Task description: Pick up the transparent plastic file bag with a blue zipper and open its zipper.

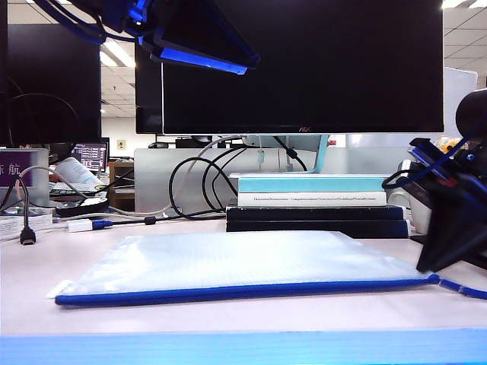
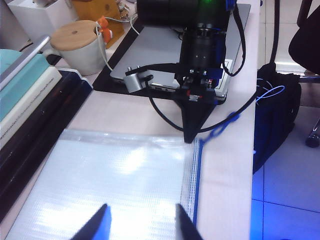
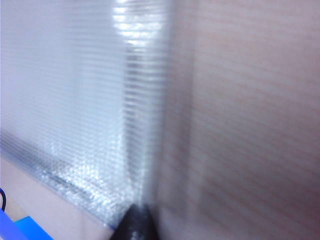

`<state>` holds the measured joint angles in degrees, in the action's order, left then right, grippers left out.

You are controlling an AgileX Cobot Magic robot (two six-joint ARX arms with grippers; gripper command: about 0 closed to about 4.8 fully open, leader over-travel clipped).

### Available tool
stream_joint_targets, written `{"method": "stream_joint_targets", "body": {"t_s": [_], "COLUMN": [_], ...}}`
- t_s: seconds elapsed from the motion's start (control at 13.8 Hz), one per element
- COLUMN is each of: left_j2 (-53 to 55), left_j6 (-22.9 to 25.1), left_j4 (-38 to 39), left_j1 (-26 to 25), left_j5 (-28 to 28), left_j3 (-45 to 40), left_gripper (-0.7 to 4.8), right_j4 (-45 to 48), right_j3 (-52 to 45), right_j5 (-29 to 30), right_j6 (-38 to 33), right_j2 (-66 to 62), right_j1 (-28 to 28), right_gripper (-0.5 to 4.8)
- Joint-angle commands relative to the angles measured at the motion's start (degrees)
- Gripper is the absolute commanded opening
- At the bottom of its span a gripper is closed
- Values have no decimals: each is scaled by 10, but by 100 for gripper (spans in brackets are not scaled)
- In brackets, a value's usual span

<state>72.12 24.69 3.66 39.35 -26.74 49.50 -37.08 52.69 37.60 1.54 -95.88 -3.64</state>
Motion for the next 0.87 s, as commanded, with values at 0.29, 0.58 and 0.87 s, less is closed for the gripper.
{"method": "stream_joint_targets", "body": {"t_s": [0.29,0.58,0.87], "left_j2": [0,0,9], "left_j6": [-1,-42,-42], "left_j4": [-22,-72,-90], "left_j1": [0,2,31], "left_j5": [41,33,35], "left_j3": [4,4,4], "left_gripper": [479,479,479], "right_j4": [-94,-125,-117], "right_j3": [148,208,237], "right_j5": [123,179,228], "right_j6": [-7,-20,-48], "right_j2": [2,7,6], "right_j1": [-1,-8,-40], "right_gripper": [-8,-8,-8]}}
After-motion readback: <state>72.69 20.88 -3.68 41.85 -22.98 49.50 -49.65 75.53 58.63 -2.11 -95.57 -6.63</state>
